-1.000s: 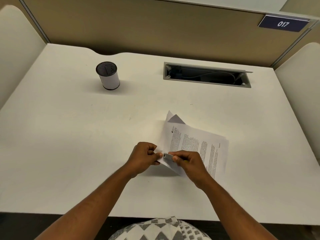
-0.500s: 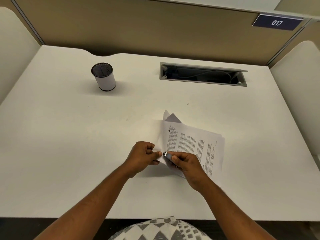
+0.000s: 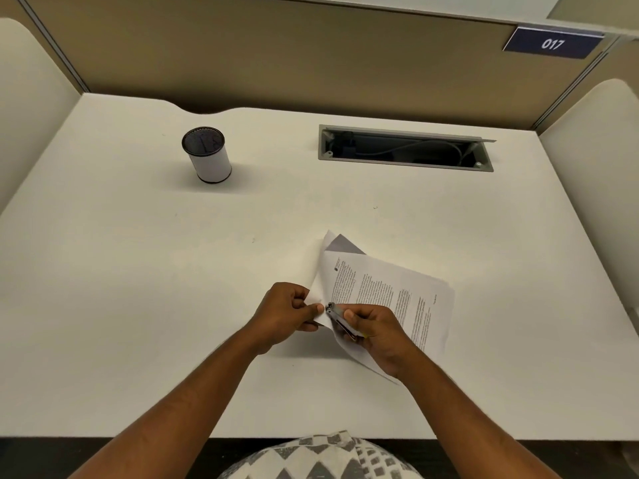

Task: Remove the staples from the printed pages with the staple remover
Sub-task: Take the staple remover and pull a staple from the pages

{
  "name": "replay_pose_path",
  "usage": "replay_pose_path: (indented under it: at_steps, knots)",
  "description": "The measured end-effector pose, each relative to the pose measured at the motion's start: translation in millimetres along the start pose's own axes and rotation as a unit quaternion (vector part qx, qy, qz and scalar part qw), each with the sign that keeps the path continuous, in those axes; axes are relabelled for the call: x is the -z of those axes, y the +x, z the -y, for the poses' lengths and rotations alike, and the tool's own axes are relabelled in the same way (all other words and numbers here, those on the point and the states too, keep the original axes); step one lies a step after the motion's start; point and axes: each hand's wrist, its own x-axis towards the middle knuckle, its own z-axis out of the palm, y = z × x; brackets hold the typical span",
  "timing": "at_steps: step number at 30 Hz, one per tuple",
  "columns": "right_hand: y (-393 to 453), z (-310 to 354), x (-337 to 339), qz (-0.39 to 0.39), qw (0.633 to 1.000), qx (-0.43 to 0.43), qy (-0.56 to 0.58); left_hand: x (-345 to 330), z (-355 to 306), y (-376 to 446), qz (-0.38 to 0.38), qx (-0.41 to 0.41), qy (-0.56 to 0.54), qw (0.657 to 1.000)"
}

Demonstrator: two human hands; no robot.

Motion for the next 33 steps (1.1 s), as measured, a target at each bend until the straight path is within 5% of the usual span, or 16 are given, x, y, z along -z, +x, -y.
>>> replay_pose_path:
  at_steps: [7, 14, 25, 33]
  knots:
    - [4, -1, 1, -0.020, 0.998, -0.051, -0.025, 5, -1, 2, 0.025, 0.006, 0.025, 0.999]
    - [3, 4, 3, -0.022, 0.993, 0.010, -0.112, 2, 8, 1, -0.003, 0.018, -0.031, 0.999]
    - [-3, -3, 2, -0.029, 0.996, 0.021, -0.082, 1, 10, 3, -0.019, 0.061, -0.090, 0.994]
    - [9, 4, -18, -0.144, 0.957, 0.066, -0.241, -7, 10, 4, -0.030, 0.028, -0.038, 0.998]
